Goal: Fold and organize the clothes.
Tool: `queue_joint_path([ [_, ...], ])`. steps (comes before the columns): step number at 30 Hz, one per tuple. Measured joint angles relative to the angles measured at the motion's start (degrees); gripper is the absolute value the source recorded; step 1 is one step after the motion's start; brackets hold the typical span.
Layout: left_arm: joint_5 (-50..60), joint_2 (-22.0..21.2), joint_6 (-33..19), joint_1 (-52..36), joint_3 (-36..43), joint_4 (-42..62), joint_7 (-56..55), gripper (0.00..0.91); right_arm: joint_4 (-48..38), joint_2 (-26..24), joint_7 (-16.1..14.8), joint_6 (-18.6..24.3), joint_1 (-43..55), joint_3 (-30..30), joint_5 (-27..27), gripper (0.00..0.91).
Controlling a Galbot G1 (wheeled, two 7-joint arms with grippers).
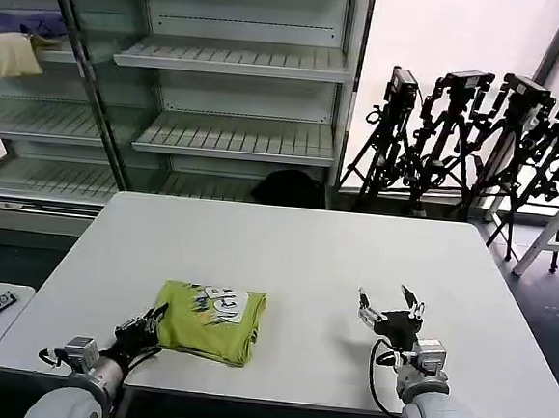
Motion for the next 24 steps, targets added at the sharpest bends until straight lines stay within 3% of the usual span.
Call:
queue_joint_path([
  [7, 3.4, 2.1, -3.2, -0.7, -4.5, 0.0, 2.1, 0.000, 0.0, -0.4, 0.0, 0.3, -0.3, 0.5, 0.5, 0.907],
  [16, 10.8, 10.2, -7.9, -2.4, -14.2, 1.7, 6.1, 0.000, -0.6, -0.8, 0.0, 1.1, -0.6, 1.1, 1.1, 0.907],
  [24, 14.7, 15.1, -8.0, -3.1, -17.9, -2.1, 8.2, 0.000, -1.0, -1.2, 0.0, 2.0, -1.3, 1.7, 1.8, 0.907],
])
